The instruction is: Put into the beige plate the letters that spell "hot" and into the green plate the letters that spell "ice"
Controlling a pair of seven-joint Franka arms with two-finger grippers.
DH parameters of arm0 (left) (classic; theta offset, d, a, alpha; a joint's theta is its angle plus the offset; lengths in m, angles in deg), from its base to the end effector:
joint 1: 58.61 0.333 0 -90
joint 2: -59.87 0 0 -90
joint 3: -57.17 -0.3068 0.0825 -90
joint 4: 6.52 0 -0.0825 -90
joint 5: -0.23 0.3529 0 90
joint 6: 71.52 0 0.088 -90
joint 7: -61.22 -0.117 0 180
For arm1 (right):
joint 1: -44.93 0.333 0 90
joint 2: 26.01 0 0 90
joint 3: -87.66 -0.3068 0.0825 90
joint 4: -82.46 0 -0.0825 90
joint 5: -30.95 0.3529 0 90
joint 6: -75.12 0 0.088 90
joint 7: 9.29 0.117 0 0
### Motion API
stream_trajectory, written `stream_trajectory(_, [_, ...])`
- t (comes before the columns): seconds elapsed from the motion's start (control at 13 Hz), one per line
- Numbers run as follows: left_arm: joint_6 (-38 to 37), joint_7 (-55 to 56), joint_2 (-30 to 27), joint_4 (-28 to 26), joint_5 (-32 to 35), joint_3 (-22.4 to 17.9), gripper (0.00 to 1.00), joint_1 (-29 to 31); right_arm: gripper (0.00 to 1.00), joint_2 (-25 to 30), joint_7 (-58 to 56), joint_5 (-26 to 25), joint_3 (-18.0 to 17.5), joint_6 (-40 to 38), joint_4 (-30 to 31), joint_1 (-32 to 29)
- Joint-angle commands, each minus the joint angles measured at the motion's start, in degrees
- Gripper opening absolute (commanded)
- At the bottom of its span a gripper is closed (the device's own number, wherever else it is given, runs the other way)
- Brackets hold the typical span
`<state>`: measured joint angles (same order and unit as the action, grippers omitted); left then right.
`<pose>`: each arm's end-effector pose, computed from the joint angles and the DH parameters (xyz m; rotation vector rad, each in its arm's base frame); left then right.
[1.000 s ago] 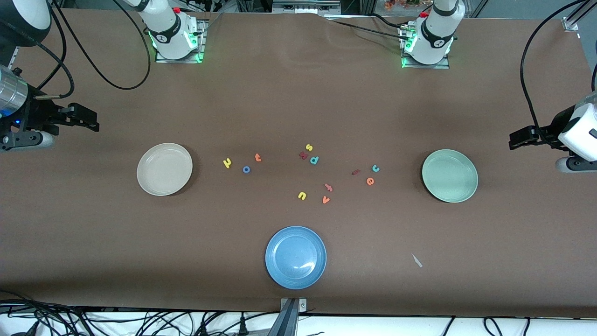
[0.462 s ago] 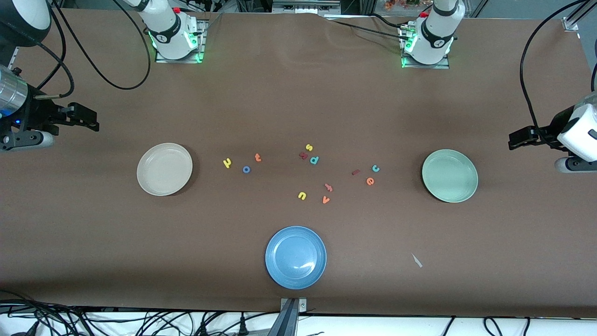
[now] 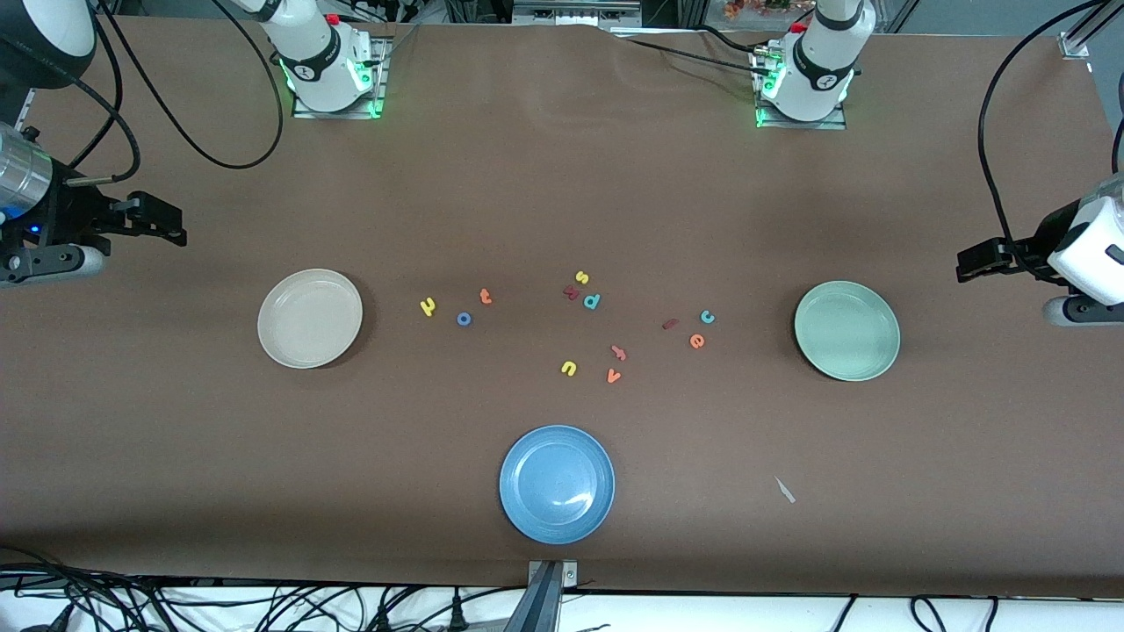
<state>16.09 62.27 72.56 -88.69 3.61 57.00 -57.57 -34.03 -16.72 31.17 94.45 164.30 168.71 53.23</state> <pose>0.5788 0.0192 0.5395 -3.0754 -0.0587 0.1950 0.5593 0.0195 0.5574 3.1208 0.2445 -0.1384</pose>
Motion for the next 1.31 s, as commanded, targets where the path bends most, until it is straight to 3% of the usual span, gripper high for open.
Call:
stream_trajectory(0.0, [0.02, -0.53, -0.2, -0.1, -1.71, -0.62, 1.0, -0.42, 1.0, -0.15, -1.01, -0.57, -0.2, -0.67, -0.3, -0.12])
stream_trajectory(1.23, [0.1, 1.14, 0.06, 0.08, -1.71, 0.7, 1.0, -0.51, 1.0, -0.15, -1.28, 0.13, 0.07, -1.2, -0.21, -0.21])
